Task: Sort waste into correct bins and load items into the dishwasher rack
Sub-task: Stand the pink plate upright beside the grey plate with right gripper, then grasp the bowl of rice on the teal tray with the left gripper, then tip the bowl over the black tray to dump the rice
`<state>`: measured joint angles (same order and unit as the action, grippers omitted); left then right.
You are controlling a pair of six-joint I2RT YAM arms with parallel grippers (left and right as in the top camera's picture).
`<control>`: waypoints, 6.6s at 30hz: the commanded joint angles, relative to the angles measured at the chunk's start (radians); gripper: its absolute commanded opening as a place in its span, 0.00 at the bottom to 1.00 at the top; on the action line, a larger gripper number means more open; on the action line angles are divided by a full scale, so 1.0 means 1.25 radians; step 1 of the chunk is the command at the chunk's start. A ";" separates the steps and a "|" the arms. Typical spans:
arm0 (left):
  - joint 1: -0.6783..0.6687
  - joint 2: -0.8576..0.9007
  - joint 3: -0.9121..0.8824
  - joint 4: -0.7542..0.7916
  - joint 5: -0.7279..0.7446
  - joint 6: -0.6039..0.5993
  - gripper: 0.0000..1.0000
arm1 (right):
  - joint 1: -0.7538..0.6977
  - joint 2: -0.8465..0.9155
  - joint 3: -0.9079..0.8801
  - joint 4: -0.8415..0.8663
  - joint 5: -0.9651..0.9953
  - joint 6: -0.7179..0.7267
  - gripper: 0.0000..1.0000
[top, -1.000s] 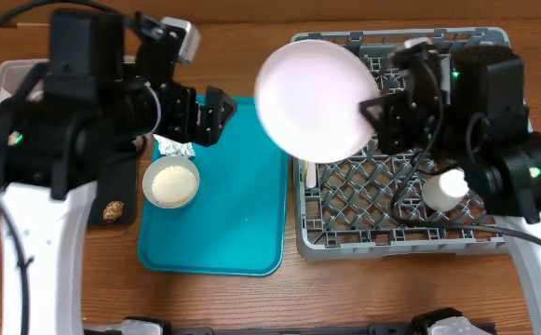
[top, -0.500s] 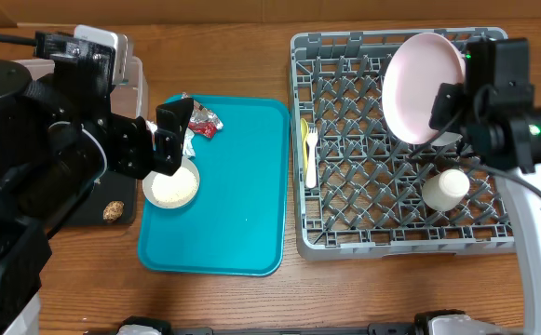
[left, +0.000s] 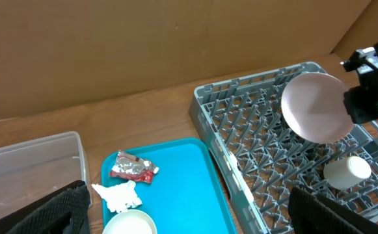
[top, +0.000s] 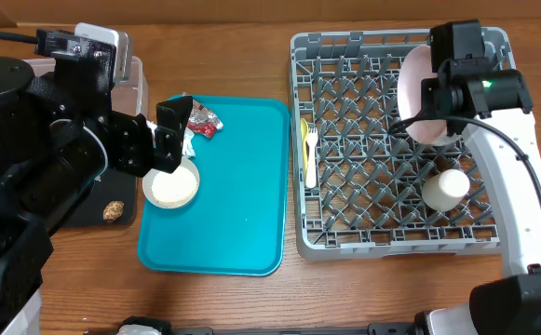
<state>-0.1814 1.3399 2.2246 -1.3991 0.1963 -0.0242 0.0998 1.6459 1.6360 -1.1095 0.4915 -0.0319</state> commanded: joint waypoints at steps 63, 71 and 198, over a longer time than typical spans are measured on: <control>-0.002 0.003 0.007 -0.026 -0.010 -0.007 1.00 | -0.109 0.002 -0.110 -0.098 -0.233 0.303 0.04; -0.002 0.007 0.007 -0.030 -0.010 -0.007 1.00 | -0.108 0.002 -0.110 0.017 -0.257 0.298 0.04; 0.357 0.174 -0.522 0.052 0.063 -0.069 0.04 | 0.062 -0.321 -0.038 -0.212 -0.618 0.217 0.62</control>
<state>0.1719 1.5490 1.5726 -1.3476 0.1150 -0.2359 0.1738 1.2449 1.5784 -1.3785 -0.2840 0.2359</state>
